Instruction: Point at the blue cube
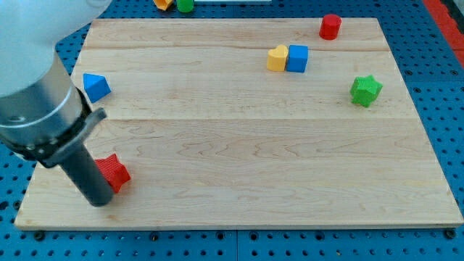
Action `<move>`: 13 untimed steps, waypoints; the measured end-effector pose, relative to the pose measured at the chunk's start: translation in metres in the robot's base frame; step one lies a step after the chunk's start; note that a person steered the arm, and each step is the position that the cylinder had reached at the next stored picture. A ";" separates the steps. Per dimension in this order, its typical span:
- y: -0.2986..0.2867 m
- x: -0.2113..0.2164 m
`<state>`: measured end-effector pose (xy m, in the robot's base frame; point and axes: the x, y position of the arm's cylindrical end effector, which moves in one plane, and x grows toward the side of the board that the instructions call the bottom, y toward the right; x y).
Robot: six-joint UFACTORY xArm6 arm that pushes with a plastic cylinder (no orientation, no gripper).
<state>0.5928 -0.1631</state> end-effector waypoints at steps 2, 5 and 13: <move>0.197 -0.097; 0.295 -0.204; 0.367 -0.282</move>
<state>0.3109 0.2043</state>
